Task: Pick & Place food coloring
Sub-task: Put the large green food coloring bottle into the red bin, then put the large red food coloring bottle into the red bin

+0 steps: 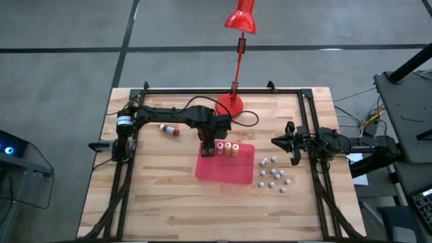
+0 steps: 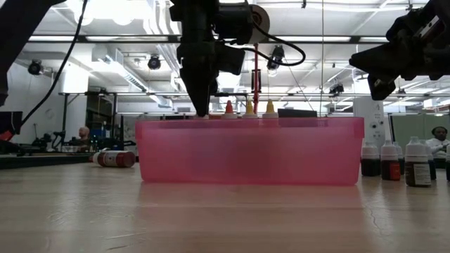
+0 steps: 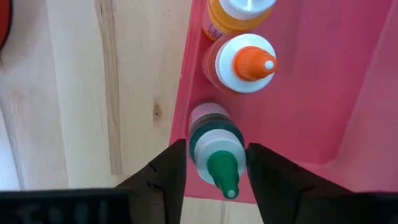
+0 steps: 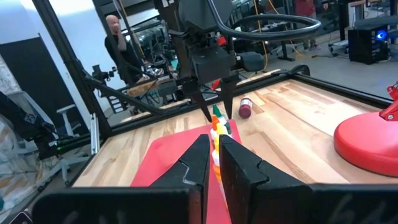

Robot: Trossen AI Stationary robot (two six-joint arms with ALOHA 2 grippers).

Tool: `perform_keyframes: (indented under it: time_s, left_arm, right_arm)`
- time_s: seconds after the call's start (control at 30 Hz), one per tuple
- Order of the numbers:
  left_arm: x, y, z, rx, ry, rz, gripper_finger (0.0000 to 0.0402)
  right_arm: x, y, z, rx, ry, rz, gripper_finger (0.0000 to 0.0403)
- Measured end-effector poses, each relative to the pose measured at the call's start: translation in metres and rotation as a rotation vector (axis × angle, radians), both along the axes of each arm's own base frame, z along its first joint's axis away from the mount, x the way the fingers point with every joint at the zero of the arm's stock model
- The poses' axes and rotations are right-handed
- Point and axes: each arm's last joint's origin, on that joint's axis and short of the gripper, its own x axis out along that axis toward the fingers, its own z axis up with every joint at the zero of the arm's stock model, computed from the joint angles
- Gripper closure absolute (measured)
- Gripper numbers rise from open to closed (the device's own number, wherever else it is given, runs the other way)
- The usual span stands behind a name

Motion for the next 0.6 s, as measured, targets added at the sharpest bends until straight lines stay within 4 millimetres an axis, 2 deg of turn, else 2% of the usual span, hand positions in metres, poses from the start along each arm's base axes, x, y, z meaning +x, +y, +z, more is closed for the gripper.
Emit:
perform_keyframes:
  time_s: [0.23, 0.6]
  left_arm:
    - [0.0, 0.0, 0.003, 0.0, -0.005, 0.001, 0.0256]
    - [-0.003, 0.0, 0.036, 0.0, 0.001, 0.002, 0.0255]
  right_arm:
    - [0.0, 0.0, 0.0, 0.0, 0.0, 0.0, 0.0374]
    - [0.0, 0.0, 0.0, -0.001, 0.0, 0.0, 0.0374]
